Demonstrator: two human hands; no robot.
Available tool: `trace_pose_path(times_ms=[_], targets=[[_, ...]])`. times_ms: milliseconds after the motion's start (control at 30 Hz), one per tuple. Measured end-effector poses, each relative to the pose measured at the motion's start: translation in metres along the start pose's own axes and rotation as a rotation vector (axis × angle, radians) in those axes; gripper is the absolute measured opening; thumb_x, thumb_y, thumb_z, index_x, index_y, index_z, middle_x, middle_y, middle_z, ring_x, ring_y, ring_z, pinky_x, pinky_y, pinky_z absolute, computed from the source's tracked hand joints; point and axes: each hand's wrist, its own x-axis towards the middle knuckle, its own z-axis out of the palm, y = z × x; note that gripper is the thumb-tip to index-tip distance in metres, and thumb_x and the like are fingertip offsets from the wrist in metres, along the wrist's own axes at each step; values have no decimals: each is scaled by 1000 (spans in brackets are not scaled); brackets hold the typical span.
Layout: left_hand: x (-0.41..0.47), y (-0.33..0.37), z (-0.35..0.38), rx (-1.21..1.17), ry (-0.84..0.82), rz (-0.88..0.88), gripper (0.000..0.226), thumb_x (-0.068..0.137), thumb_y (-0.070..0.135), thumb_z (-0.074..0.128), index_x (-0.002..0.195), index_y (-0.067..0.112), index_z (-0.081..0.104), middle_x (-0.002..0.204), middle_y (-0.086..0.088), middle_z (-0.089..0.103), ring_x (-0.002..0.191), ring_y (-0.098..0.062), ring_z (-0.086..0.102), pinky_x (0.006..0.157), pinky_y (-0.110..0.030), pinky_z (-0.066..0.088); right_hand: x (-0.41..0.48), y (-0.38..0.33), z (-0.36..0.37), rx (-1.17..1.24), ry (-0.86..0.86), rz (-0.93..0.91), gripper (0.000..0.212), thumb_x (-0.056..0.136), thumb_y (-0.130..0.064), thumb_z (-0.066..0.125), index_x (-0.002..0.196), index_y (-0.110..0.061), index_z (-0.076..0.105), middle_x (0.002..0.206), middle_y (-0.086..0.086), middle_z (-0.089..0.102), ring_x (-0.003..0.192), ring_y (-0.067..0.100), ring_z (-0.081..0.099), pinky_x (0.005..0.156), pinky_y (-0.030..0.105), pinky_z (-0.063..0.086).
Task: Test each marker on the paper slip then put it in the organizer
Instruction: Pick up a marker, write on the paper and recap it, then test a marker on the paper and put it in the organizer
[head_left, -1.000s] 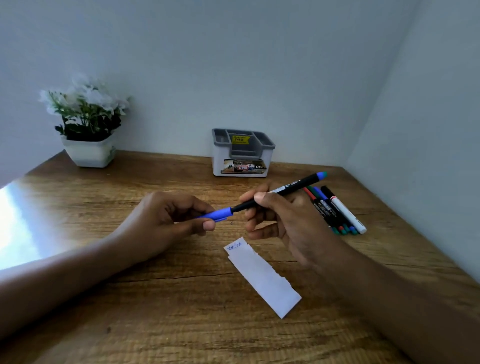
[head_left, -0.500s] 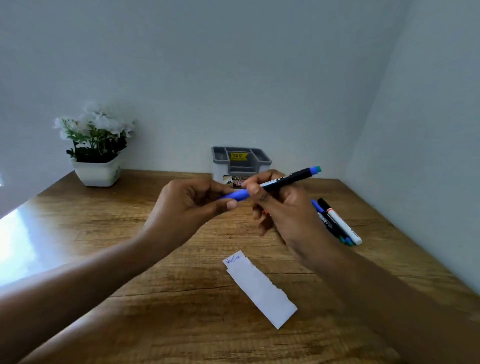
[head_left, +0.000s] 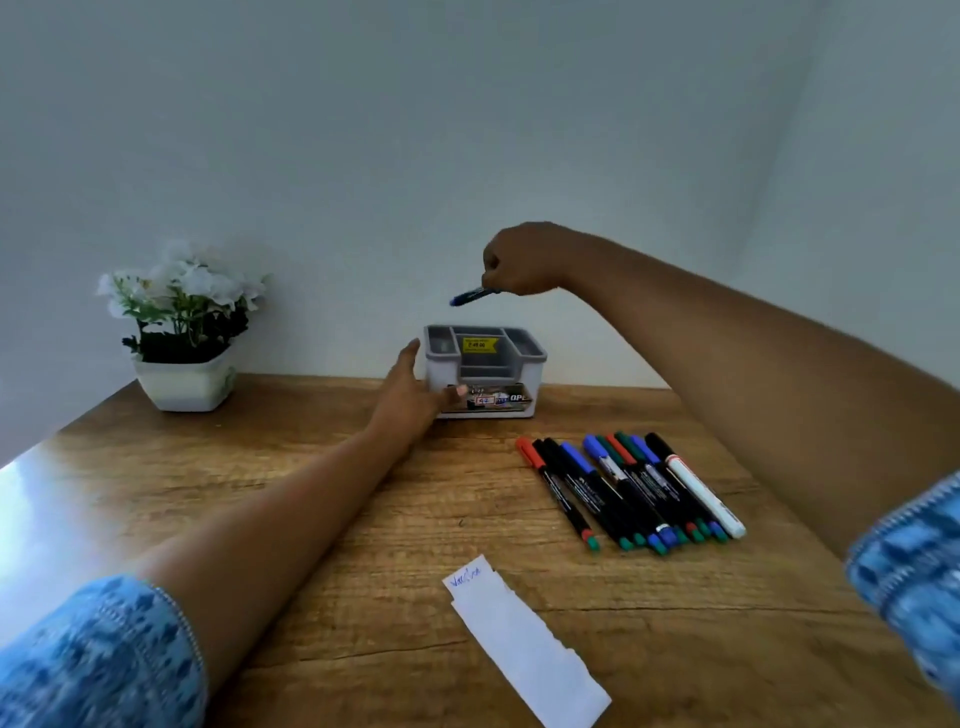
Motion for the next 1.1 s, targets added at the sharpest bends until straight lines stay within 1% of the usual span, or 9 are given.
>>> trace_pose_path(times_ms=[67, 267, 367, 433, 533, 633, 800, 933, 1100], targets=[[3, -3, 0, 23, -20, 35, 86, 82, 26, 75, 150, 26, 23, 151, -4, 38, 133, -23, 42, 105, -36, 38, 14, -5, -4, -9, -89, -33, 27, 89, -21, 52, 103, -4, 67, 74, 3, 61, 67, 17, 51, 54, 26, 34], [6, -5, 3, 78, -26, 76, 80, 87, 23, 70, 150, 25, 21, 150, -3, 40, 133, -23, 43, 104, -38, 41, 53, -20, 13, 88, -180, -84, 26, 81, -24, 71, 102, -10, 71, 91, 4, 65, 82, 16, 57, 53, 19, 39], [8, -6, 3, 91, -20, 66, 79, 88, 23, 69, 150, 25, 20, 150, -4, 40, 134, -24, 42, 104, -38, 41, 70, -26, 32, 172, -122, -48, 26, 77, -15, 75, 101, -6, 69, 97, 10, 67, 80, 19, 61, 54, 21, 48], [8, -5, 3, 108, -16, 67, 79, 88, 23, 68, 150, 25, 20, 150, -4, 40, 134, -24, 42, 104, -38, 41, 76, -27, 41, 296, -47, -16, 28, 76, -9, 76, 101, -4, 65, 104, 14, 66, 81, 24, 67, 62, 27, 57], [7, -4, 3, 135, -9, 67, 78, 88, 24, 67, 150, 25, 20, 150, -4, 39, 134, -24, 43, 104, -39, 41, 75, -24, 43, 483, 38, 13, 25, 78, -7, 74, 99, -2, 61, 105, 17, 66, 85, 27, 69, 73, 34, 59], [5, -2, 3, 137, -14, 61, 78, 89, 23, 67, 151, 25, 19, 151, -4, 39, 134, -25, 43, 104, -39, 41, 63, -16, 37, 586, 100, 31, 24, 78, -12, 75, 95, -4, 61, 96, 15, 68, 74, 20, 67, 63, 29, 59], [-3, 3, 0, 135, -34, 54, 76, 90, 23, 66, 151, 23, 20, 150, -5, 40, 134, -25, 43, 105, -39, 40, 14, -6, 28, 518, 202, 37, 20, 80, -24, 72, 91, -10, 64, 88, 6, 69, 70, 15, 65, 52, 22, 51], [-15, 6, -4, 159, -53, 45, 78, 89, 25, 67, 151, 22, 19, 149, -7, 41, 133, -26, 43, 105, -39, 40, -49, -12, 27, 425, 276, 42, 15, 81, -29, 70, 87, -16, 66, 87, -2, 66, 78, 13, 61, 66, 25, 45], [-43, 7, -15, 229, -81, -41, 80, 89, 24, 67, 152, 20, 18, 151, -8, 38, 135, -27, 41, 106, -42, 38, -128, -15, 57, 288, 91, 118, 19, 81, -34, 69, 94, -20, 67, 88, -5, 65, 80, 12, 59, 66, 25, 41]])
